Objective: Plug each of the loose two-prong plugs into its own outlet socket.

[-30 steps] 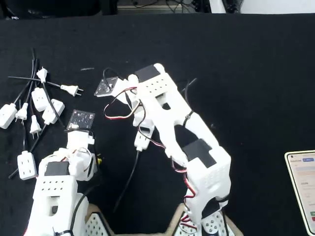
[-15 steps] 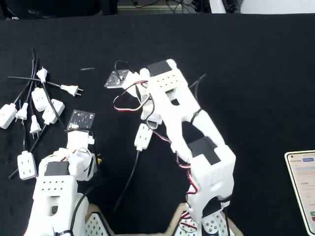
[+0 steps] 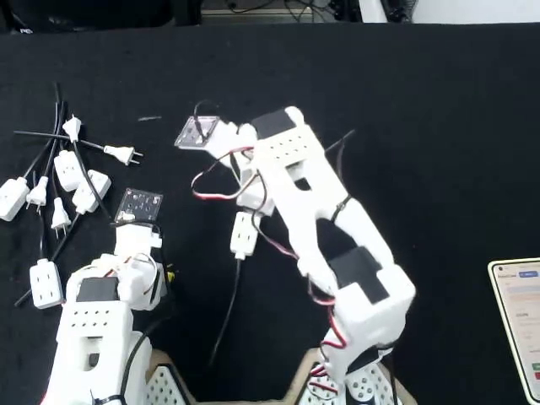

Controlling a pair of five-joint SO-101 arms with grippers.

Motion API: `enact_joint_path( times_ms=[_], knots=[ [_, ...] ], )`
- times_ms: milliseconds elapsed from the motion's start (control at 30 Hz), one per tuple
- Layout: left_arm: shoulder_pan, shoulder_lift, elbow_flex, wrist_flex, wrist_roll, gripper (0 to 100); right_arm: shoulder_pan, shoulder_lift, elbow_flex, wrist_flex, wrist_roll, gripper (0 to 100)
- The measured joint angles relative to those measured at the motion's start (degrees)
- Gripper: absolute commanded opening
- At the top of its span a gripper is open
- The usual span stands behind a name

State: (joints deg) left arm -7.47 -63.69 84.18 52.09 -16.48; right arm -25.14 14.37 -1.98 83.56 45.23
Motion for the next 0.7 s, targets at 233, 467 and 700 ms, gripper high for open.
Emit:
enact_joint_path(
  times_ms=[233, 467, 700],
  knots=[
    [0.0, 0.0, 0.0, 0.0, 0.0, 22, -2.55, -2.2, 4.92, -4.22, 0.0, 1.0],
    [0.0, 0.0, 0.0, 0.0, 0.0, 22, -2.46, -2.2, 5.63, -4.66, 0.88, 1.0],
    [0.0, 0.0, 0.0, 0.0, 0.0, 22, -2.46, -2.29, 6.15, -4.66, 3.78, 1.0]
  ],
)
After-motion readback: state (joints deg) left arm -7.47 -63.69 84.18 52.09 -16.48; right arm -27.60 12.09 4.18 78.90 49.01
